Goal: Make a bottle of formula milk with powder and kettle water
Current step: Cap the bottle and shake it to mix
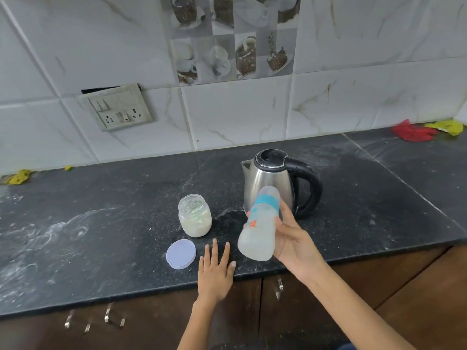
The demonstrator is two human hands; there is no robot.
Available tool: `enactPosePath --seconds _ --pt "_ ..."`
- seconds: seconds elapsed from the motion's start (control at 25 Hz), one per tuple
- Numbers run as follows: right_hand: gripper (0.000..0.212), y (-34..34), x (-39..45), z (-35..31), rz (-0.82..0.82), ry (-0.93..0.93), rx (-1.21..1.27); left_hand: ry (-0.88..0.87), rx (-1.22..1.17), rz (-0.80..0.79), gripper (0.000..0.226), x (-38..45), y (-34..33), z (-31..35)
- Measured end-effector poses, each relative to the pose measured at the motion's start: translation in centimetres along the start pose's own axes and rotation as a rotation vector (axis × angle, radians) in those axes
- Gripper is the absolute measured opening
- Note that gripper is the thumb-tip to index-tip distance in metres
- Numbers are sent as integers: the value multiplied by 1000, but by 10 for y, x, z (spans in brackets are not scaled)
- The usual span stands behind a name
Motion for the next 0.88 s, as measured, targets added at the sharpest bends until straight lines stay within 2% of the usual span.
enactPosePath --seconds 0.08,0.2,0.32,0.44,0.6,0.68,0.76,0.84,0.88 --pt "82 -5 0 -2 -99 -12 113 2 -18 0 100 1 0 -1" --pt "77 -4 -2 -5 -123 -9 141 -3 -10 -9 92 0 0 2" --pt "80 4 -1 0 2 -40 80 2 -9 -6 91 0 1 1" --pt "79 10 -5 13 164 -149 10 0 -16 1 91 -1 1 1" --pt "40 16 -13 30 247 -317 -61 -2 -2 -3 91 0 0 0" --pt "31 18 -18 30 265 -339 -134 -1 -1 1 91 1 0 0" --pt "47 22 -17 17 287 -287 -303 0 -5 11 99 1 0 0" --pt "85 24 -10 -6 304 -133 -424 0 -11 5 110 1 -1 -1" --pt "98 25 -7 -15 318 -44 -423 2 -5 6 107 1 0 0"
Point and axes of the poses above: each hand's wrist, its own x-axis towards the middle knuckle, its own y-axis out of the back of the hand, z = x × y, the point moved 8 cm from there along x, towards the middle knuckle, and after that the axes turned 5 degrees about -y, right-handed, at the moved point
